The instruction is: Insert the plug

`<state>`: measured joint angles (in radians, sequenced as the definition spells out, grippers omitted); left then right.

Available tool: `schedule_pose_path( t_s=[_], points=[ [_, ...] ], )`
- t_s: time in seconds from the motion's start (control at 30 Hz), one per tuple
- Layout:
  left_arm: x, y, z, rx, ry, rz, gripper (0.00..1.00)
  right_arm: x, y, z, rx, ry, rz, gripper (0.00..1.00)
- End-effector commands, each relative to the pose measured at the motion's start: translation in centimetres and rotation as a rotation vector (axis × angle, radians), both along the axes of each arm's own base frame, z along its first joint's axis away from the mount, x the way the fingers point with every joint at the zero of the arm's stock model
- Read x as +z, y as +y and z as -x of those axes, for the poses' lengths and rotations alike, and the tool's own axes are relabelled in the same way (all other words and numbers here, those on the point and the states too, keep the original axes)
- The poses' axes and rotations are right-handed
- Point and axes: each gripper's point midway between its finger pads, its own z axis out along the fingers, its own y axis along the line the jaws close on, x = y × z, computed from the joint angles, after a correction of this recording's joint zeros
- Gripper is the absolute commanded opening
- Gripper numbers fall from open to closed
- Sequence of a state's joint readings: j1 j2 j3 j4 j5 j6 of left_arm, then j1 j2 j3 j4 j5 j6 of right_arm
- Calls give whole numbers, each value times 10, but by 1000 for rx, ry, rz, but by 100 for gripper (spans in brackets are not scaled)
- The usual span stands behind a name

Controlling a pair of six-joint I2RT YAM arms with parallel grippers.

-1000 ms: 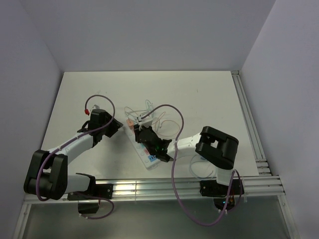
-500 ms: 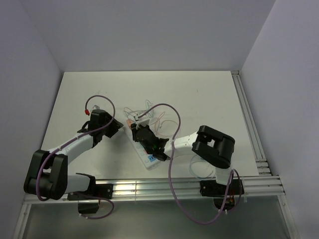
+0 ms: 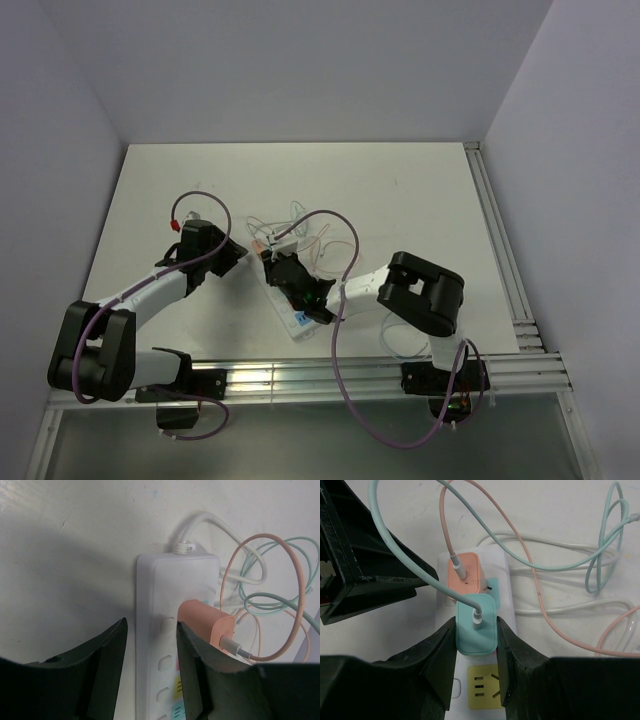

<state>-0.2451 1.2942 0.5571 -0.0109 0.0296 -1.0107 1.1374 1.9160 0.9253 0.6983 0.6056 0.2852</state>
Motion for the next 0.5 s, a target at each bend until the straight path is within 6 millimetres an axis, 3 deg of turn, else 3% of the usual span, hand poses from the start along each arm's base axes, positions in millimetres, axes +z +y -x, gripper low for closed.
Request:
schedule_pose_path(
  t_s=[0.0, 0.47],
  points=[
    [6, -1, -5, -8, -35, 2, 50, -7, 4, -1, 8, -11, 65, 0],
    [-1, 1, -6, 3, -24, -4, 50, -64, -11, 16, 28, 18, 360, 0]
  ],
)
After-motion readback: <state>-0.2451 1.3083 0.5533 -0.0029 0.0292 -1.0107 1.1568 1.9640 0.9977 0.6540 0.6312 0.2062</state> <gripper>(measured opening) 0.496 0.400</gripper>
